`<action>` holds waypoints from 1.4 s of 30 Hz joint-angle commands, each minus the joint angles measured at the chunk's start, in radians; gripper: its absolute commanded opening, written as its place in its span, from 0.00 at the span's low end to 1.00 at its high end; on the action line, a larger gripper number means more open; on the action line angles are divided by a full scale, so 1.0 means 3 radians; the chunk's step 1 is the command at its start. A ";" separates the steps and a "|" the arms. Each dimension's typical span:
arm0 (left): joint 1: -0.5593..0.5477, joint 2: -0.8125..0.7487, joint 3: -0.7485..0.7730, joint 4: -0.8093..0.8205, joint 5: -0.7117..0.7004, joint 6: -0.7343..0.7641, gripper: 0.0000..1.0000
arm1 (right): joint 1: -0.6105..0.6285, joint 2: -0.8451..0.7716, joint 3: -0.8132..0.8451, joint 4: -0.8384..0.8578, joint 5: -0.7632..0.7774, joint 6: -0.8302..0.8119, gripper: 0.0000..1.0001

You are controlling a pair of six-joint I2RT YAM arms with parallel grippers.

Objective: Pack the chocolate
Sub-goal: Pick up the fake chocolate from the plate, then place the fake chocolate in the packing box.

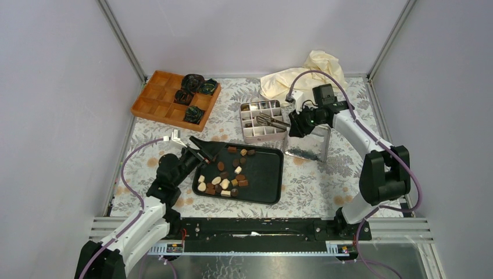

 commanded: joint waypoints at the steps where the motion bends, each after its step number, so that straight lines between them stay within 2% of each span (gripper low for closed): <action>1: 0.0017 -0.0008 -0.0011 0.0000 -0.0029 0.0002 0.94 | -0.0012 0.0085 0.0244 0.0087 0.0088 0.0065 0.02; 19: 0.0018 0.0018 0.0003 0.0007 -0.0021 0.0007 0.95 | 0.0021 0.0389 0.0474 -0.0207 -0.0018 -0.0201 0.13; 29: 0.0020 0.0016 0.0003 0.0010 -0.0022 0.0012 0.95 | 0.0037 0.0447 0.0539 -0.0241 0.0007 -0.0229 0.28; 42: 0.0021 0.0020 0.0010 0.0010 -0.0007 0.0017 0.95 | 0.0039 0.0458 0.0610 -0.0256 0.0013 -0.0207 0.40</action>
